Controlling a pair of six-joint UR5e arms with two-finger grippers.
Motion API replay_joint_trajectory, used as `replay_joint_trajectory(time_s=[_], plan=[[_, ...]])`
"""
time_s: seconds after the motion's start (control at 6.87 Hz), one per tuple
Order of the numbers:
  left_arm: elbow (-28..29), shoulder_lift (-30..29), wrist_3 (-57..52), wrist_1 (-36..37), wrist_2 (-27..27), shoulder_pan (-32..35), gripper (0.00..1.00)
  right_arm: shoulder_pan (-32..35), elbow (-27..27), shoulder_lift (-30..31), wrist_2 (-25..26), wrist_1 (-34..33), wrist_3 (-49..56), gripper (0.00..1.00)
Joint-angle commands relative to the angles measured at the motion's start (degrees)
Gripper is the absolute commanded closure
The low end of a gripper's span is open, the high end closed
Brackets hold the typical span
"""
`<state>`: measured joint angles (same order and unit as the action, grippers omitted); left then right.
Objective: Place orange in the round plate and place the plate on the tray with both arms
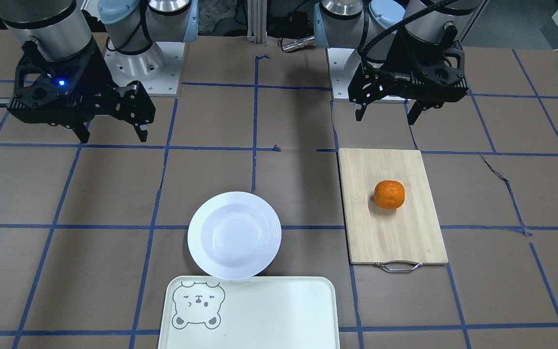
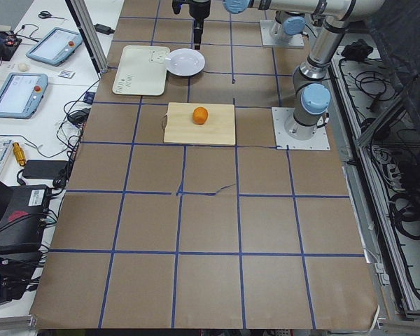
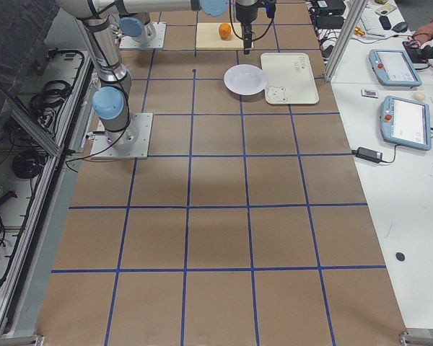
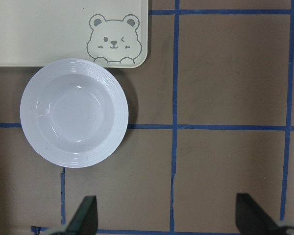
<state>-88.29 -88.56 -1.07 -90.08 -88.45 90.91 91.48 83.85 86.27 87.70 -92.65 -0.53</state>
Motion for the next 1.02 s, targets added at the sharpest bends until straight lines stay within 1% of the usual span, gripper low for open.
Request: replay_joint_trajectory(time_s=[0.0, 0.87], plan=[[0.0, 0.1, 0.0, 0.0, 0.0, 0.0, 0.00, -0.1, 0.0, 0.0, 0.0, 0.0, 0.0, 0.00], [0.1, 0.1, 0.0, 0.0, 0.0, 0.0, 0.00, -0.2, 0.9, -0.5, -0.2, 0.5, -0.1, 0.00]])
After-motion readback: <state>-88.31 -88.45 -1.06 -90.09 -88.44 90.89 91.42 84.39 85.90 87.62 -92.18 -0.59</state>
